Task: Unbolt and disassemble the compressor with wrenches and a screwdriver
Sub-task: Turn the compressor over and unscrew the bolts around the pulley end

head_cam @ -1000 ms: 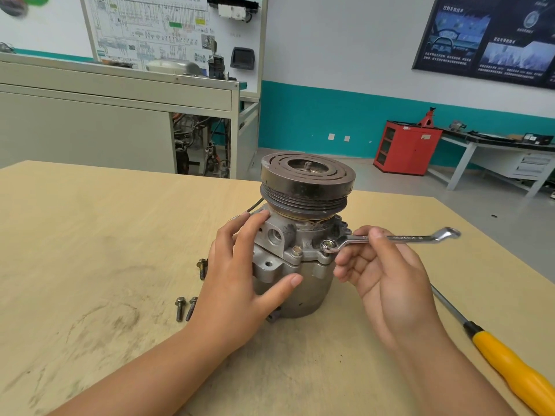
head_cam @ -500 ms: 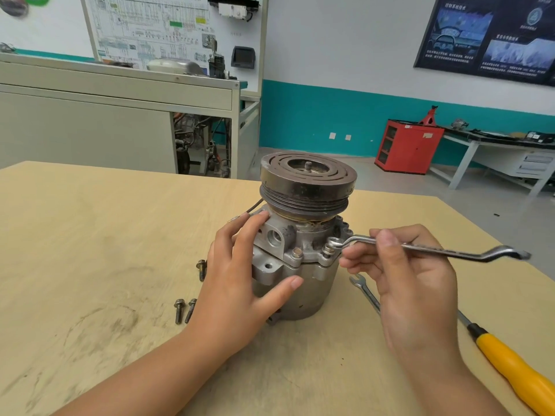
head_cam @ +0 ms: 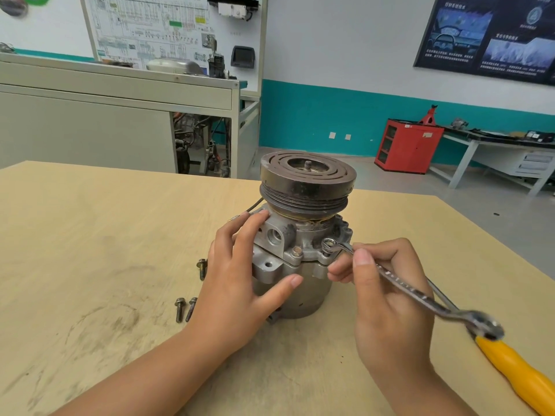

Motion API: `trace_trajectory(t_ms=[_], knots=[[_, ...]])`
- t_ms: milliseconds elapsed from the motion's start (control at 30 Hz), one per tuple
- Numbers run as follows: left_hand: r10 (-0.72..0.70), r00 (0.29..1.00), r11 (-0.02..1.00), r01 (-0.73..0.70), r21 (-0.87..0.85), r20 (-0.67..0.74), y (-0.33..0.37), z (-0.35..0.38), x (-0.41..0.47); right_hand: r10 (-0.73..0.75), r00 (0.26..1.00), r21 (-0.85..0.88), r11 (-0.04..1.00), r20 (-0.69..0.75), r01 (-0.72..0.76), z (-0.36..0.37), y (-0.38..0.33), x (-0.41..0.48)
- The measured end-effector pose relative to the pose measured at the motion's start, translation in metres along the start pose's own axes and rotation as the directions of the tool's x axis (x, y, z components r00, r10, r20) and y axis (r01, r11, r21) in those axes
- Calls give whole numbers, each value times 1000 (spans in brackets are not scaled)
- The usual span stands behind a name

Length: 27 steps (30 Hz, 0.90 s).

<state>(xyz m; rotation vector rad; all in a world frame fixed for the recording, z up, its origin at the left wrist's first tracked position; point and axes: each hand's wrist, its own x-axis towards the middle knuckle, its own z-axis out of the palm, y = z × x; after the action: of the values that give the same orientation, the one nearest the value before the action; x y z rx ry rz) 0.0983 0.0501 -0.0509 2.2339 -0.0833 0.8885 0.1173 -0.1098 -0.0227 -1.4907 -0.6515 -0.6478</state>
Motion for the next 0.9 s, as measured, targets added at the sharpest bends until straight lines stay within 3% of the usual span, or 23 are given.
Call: trace_trajectory(t_ms=[167,300,400,500,567,633,700,800,900], knots=[[5,1000,1000,-5,2,-1,1,0,1,338,939,331,880,68,-341,-8,0,17],[11,1000,1000,-11,4,0,0,0,0,514,839,512,680,178,-525,-13,3,31],[10,1000,1000,-10,3,-3,0,0,0,630,723,575,492,283,-654,-13,7,39],[6,1000,1000,-6,0,-5,0,1,0,695,639,609,361,329,-706,-13,10,42],[3,1000,1000,-3,-4,-3,0,1,0,699,655,690,325,285,-647,-14,10,43],[-2,1000,1000,2,-7,3,0,1,0,668,718,726,393,197,-564,-17,7,43],[-3,1000,1000,3,-8,2,0,0,0,577,809,655,570,110,-496,-19,3,41],[0,1000,1000,0,-2,1,-1,1,0,359,933,428,842,12,-330,-16,-3,31],[3,1000,1000,-3,-1,-3,-1,1,0,152,988,205,967,-3,-148,-10,-4,19]])
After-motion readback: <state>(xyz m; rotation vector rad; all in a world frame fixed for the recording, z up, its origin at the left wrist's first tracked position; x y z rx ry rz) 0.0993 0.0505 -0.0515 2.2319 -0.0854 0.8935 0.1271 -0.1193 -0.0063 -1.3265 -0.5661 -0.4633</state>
